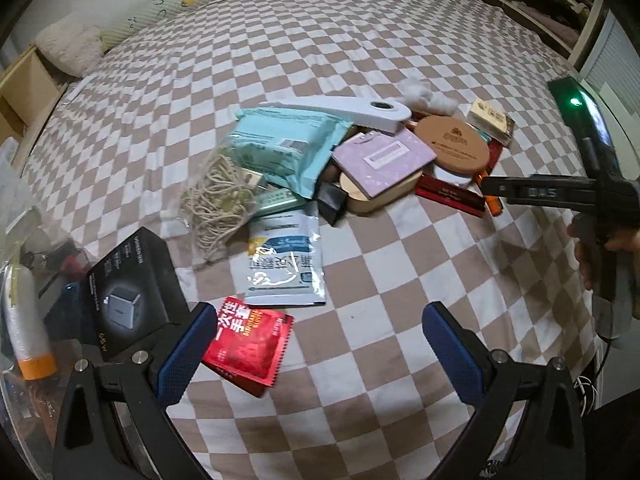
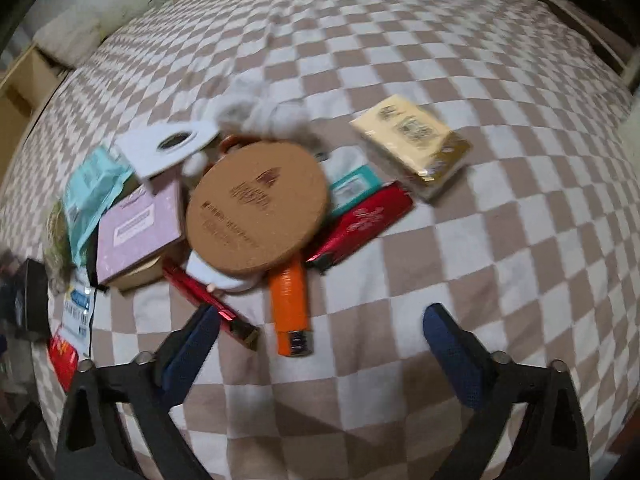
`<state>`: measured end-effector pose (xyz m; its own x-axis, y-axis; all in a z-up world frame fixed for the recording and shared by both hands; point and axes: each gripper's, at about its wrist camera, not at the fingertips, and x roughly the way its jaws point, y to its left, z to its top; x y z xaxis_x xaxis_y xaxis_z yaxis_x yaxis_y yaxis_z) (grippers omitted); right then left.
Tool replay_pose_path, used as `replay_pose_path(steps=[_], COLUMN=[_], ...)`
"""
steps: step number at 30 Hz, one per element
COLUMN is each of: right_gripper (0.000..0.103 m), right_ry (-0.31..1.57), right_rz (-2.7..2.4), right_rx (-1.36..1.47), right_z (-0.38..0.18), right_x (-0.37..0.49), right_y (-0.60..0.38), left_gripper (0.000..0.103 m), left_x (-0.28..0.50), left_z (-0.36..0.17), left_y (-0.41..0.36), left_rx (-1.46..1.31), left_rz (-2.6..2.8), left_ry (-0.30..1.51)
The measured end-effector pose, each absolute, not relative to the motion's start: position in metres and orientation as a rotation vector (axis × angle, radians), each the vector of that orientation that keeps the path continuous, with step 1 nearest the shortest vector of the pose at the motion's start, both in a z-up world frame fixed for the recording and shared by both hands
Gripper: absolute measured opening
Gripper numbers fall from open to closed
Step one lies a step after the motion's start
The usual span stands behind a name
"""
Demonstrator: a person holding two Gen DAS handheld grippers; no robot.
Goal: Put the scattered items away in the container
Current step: 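Grasp the orange lighter with the right gripper and lift it, then grasp the red lipstick tube with the left gripper while the right gripper holds the orange lighter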
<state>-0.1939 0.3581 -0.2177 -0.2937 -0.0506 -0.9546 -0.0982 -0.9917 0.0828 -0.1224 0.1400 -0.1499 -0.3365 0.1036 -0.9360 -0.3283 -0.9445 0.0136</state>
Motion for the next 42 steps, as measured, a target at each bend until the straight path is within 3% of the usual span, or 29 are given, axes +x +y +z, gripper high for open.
replay_pose_path(steps=[2,3,5,8,10,17,30,36,42], right_gripper=[0.062,0.059,0.043,0.035,0.021,0.02,0.02,0.02,0.02], right_ry=[0.13,0.106,0.09,0.057,0.018,-0.178,-0.404,-0.385,-0.244], right_rz=[2.491,2.487,2.478,2.489,2.509,2.589,2.763,2.799,2.804], right_rx=[-1.843,-1.851,-1.875,-1.884,-1.885,-1.936,-2.322,-2.468,-2.56], right_z=[-0.222,-0.225,-0.23,-0.233,-0.231,-0.227,-0.225,-0.219,-0.212], right_x=[-0.196,-0.197,-0.2,-0.204,-0.205,-0.189,-0.11,-0.08,-0.067], right_y=[0.352,0.35,0.346,0.34,0.335,0.295,0.202,0.184,0.186], left_gripper=[0.103,0.103,0.103,0.103,0.103,0.103,0.102,0.103,0.102], left_x=[-0.122,-0.122,-0.123,-0.124,-0.126,-0.129,-0.128,-0.124,-0.122], left_z=[-0.152,-0.153,-0.155,-0.157,-0.159,-0.159,-0.168,-0.177,-0.185], left_y=[0.139,0.138,0.135,0.13,0.125,0.117,0.108,0.098,0.093], left_rx=[-1.635,-1.64,-1.649,-1.664,-1.675,-1.696,-1.76,-1.822,-1.863], left_rz=[2.345,2.341,2.339,2.34,2.346,2.355,2.36,2.37,2.365], left_ry=[0.281,0.278,0.276,0.267,0.257,0.213,0.222,0.246,0.263])
